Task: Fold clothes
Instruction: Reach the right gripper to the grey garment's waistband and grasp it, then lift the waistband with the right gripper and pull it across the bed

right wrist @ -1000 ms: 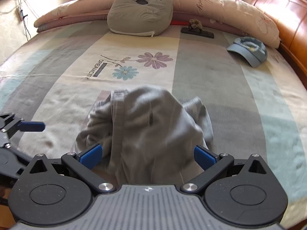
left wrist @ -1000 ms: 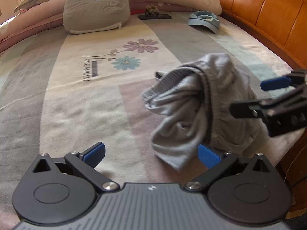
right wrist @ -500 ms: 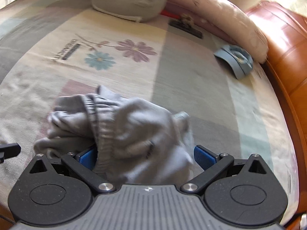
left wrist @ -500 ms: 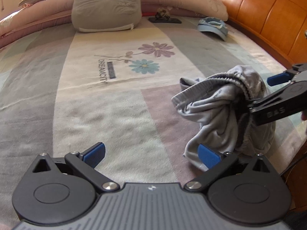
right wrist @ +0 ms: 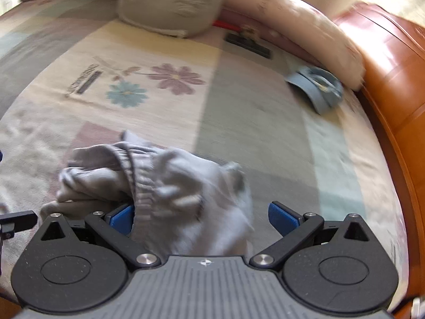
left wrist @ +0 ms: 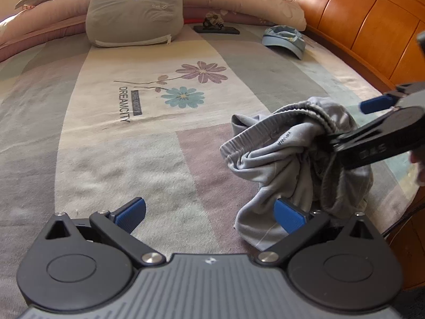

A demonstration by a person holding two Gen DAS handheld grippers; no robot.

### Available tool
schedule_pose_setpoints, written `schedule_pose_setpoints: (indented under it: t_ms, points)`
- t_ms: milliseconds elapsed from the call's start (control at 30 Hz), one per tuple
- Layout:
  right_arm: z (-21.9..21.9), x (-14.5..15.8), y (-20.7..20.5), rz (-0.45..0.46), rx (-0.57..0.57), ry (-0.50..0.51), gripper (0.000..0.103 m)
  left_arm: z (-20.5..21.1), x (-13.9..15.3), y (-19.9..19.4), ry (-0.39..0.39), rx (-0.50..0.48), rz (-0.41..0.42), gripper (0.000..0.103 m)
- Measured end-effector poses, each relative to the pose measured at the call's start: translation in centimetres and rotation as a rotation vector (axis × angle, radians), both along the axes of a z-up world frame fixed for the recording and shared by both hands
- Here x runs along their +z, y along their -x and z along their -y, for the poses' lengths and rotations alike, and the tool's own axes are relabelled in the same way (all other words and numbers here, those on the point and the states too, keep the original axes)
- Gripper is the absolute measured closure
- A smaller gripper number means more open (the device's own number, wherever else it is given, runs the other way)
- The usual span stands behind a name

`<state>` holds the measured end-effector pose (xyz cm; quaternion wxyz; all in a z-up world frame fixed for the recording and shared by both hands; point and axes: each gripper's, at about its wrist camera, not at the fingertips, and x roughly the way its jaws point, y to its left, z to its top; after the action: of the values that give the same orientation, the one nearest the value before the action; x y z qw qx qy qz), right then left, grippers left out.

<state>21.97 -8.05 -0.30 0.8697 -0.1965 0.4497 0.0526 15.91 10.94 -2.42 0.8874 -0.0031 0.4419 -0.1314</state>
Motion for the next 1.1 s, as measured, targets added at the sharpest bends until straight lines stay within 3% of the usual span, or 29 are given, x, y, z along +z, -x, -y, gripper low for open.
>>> schedule_pose_setpoints:
  t_ms: [100,300,433,667,833,967,1033,1100]
  points:
    - [-0.2,-0.8,-0.4,0.017,0.022,0.035,0.000,-0.1,0.2,0.4,-0.021,0.022,-0.005,0.001]
    - [5.2,0.5,-0.6,0.025,-0.025,-0.004,0.000,0.4,0.6,0.5,-0.056,0.083,0.000,0.001]
    - [7.5,0.9,-0.2,0.046,0.026,-0.037,0.001,2.1,1.2,0.6,-0.058,0.123,0.025,0.001]
    - [5.8,0.7,0.2,0.076,0.254,-0.035,0.037,3.6,1.5,1.0,-0.042,0.163,0.022,0.001]
    - [2.8,0.3,1.6,0.115,0.453,0.066,0.047,3.6,1.0,1.2,-0.041,0.153,0.002,0.001]
    - [1.0,0.4,1.9,0.139,0.518,0.132,0.047,3.5,0.9,1.3,-0.057,0.124,0.006,0.001]
    - [0.2,0.4,2.2,0.153,0.549,0.175,0.052,3.3,0.8,1.4,-0.055,0.113,0.008,0.001]
    - [0.1,0.3,2.2,0.133,0.563,0.205,0.085,3.2,0.8,1.5,-0.050,0.104,0.009,0.001]
